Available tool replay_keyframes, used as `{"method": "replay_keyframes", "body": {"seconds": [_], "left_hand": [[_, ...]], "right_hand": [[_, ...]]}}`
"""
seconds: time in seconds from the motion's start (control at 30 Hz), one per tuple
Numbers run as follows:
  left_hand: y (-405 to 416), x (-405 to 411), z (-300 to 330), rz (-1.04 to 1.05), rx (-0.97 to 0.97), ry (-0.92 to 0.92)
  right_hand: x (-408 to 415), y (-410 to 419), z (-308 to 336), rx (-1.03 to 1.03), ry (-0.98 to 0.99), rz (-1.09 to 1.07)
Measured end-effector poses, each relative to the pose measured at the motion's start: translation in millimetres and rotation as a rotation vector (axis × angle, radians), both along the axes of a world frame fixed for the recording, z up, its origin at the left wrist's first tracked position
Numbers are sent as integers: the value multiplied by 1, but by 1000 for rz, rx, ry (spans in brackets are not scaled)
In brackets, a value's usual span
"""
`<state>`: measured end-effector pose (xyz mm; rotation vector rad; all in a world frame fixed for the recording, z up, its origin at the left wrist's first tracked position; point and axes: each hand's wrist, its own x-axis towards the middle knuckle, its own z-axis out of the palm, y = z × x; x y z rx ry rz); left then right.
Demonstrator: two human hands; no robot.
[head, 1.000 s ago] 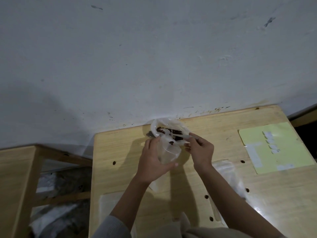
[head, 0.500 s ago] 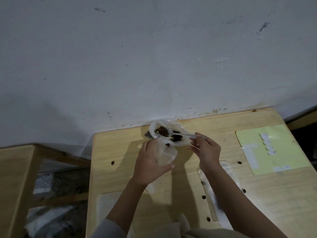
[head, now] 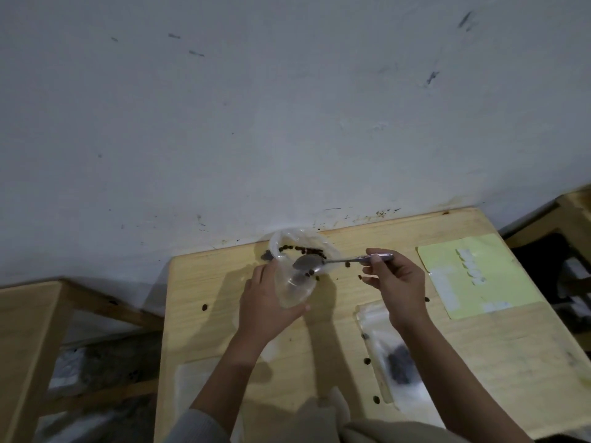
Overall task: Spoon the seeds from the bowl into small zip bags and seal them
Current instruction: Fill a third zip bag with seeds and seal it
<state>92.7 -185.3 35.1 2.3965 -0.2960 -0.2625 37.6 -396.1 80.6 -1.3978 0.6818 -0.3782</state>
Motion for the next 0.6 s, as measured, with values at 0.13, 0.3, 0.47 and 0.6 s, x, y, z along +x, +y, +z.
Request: {"method": "replay_keyframes", "body": {"seconds": [0.13,0.3,0.47,0.6], "left_hand": [[-2,-3,2,11,-16,6],[-2,-3,-4,20,-13,20],[-2,2,-9,16,-34,39],[-4,9,-13,-2,-63,79]], "right_hand": [[1,0,2,-29,-40,-44],[10,3,-12,-19,28,-106],[24,11,-36,-73,139,-91],[36,21,-49,-95,183,-88]]}}
